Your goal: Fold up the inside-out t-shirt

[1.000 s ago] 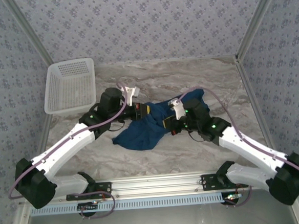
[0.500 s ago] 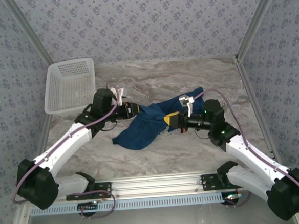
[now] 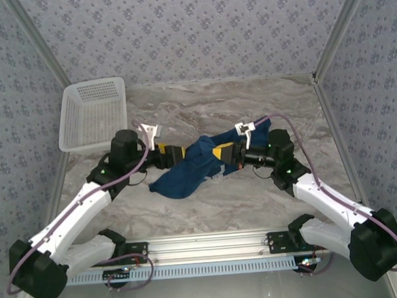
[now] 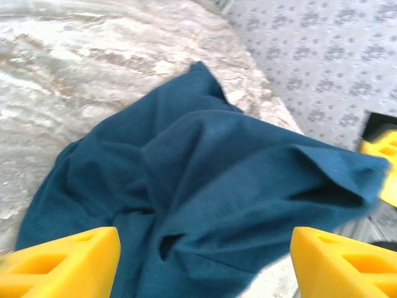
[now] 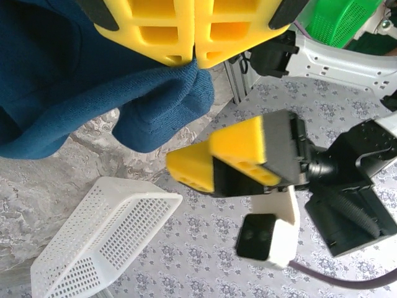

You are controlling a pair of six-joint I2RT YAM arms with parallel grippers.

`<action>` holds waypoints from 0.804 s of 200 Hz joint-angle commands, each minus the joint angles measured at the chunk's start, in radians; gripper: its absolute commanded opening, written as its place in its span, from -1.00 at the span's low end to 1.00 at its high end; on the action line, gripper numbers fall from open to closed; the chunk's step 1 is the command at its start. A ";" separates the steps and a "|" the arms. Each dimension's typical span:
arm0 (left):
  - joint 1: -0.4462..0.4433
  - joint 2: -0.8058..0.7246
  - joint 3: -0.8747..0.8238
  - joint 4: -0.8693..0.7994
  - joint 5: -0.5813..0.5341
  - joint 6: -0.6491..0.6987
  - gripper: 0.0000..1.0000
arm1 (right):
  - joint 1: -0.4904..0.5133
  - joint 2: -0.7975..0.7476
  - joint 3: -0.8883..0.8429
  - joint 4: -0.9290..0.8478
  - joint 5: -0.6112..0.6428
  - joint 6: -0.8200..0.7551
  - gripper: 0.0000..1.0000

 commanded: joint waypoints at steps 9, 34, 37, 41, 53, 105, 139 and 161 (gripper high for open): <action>-0.089 0.009 0.007 0.102 0.116 0.076 0.34 | 0.007 0.000 -0.002 0.041 0.005 0.009 -1.00; -0.138 0.095 0.077 0.100 0.125 0.119 0.15 | 0.010 -0.002 -0.006 0.036 -0.001 0.004 -1.00; -0.138 0.106 0.084 0.101 0.126 0.121 0.13 | 0.009 -0.003 -0.006 0.036 -0.002 0.002 -1.00; -0.138 0.118 0.094 0.105 0.130 0.123 0.10 | 0.010 -0.004 -0.004 0.035 -0.002 0.002 -1.00; -0.141 0.150 0.119 0.115 0.151 0.127 0.01 | 0.010 -0.009 -0.004 0.023 0.003 -0.003 -1.00; -0.150 0.212 0.161 0.163 0.200 0.120 -0.28 | 0.012 -0.035 -0.008 -0.032 0.012 -0.016 -1.00; -0.152 0.230 0.173 0.168 0.230 0.111 -0.63 | 0.014 -0.046 -0.008 -0.044 0.020 -0.051 -1.00; -0.151 0.219 0.180 0.165 0.230 0.108 -0.83 | 0.014 -0.049 -0.004 -0.092 0.036 -0.077 -1.00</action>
